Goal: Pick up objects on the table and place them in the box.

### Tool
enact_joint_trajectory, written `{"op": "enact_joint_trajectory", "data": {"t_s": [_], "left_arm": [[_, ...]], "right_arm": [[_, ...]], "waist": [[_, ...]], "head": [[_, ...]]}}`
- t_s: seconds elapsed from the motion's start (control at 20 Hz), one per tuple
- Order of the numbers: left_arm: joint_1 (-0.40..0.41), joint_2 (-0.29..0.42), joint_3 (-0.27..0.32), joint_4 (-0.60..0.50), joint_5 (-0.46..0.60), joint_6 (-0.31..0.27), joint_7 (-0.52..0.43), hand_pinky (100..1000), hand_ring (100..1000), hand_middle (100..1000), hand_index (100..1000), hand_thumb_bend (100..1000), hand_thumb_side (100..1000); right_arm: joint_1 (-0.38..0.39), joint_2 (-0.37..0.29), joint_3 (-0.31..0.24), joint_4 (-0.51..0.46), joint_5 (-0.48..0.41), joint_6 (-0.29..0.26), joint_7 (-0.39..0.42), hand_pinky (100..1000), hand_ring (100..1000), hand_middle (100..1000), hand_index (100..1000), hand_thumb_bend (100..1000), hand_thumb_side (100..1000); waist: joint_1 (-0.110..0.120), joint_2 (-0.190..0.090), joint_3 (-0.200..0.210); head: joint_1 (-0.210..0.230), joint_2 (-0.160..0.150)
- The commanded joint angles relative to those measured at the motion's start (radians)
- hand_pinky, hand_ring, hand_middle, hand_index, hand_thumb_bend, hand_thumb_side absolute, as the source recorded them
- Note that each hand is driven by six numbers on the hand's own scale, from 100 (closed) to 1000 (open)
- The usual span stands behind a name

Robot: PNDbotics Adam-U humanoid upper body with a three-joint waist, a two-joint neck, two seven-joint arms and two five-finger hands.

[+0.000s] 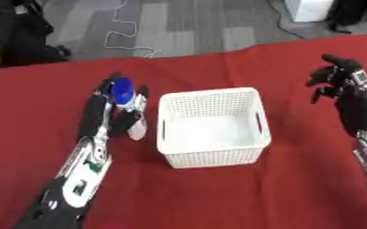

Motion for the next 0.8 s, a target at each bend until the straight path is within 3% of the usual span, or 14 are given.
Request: {"op": "enact_joint_trajectory", "data": {"t_s": [0.05, 0.45, 0.5, 0.6, 0.65, 0.7, 0.75, 0.8], "left_arm": [[-0.020, 0.014, 0.013, -0.001, -0.011, 0.000, -0.006, 744, 753, 831, 969, 262, 1000], [-0.006, 0.012, 0.015, 0.011, -0.022, 0.018, -0.031, 737, 722, 819, 972, 238, 1000], [-0.005, 0.011, 0.016, 0.013, -0.024, 0.019, -0.034, 678, 660, 807, 985, 241, 1000], [-0.002, 0.010, 0.019, 0.013, -0.024, 0.024, -0.029, 465, 483, 743, 977, 226, 1000], [-0.001, 0.010, 0.021, 0.013, -0.023, 0.028, -0.025, 270, 344, 617, 914, 189, 1000], [-0.001, 0.010, 0.023, 0.012, -0.020, 0.031, -0.019, 176, 275, 562, 875, 173, 980], [-0.001, 0.010, 0.026, 0.010, -0.018, 0.035, -0.010, 100, 127, 425, 798, 122, 879], [-0.001, 0.010, 0.028, 0.008, -0.016, 0.038, -0.001, 100, 100, 310, 738, 100, 798]], "right_arm": [[-0.011, -0.010, -0.011, -0.011, -0.003, 0.000, 0.003, 364, 595, 596, 886, 198, 1000], [-0.010, -0.009, -0.013, -0.009, -0.007, 0.002, 0.005, 363, 594, 595, 886, 200, 1000], [-0.010, -0.009, -0.013, -0.009, -0.007, 0.002, 0.006, 363, 594, 595, 886, 199, 1000], [-0.010, -0.009, -0.014, -0.009, -0.008, 0.002, 0.006, 363, 594, 595, 886, 199, 1000], [-0.009, -0.009, -0.014, -0.008, -0.007, 0.002, 0.007, 363, 594, 594, 886, 198, 1000], [-0.009, -0.009, -0.014, -0.008, -0.007, 0.002, 0.008, 362, 593, 593, 886, 198, 1000], [-0.009, -0.009, -0.015, -0.007, -0.007, 0.002, 0.009, 362, 593, 593, 886, 198, 1000], [-0.009, -0.009, -0.015, -0.007, -0.007, 0.002, 0.009, 362, 593, 592, 886, 198, 1000]], "waist": [[-0.002, -0.008, -0.001], [0.000, -0.010, -0.003], [0.000, -0.010, -0.003], [-0.001, -0.010, -0.003], [-0.001, -0.011, -0.003], [-0.001, -0.011, -0.003], [-0.001, -0.011, -0.003], [-0.001, -0.010, -0.003]], "head": [[0.012, -0.003], [0.013, -0.003], [0.013, -0.003], [0.013, -0.003], [0.013, -0.003], [0.014, -0.003], [0.015, -0.003], [0.015, -0.003]]}}
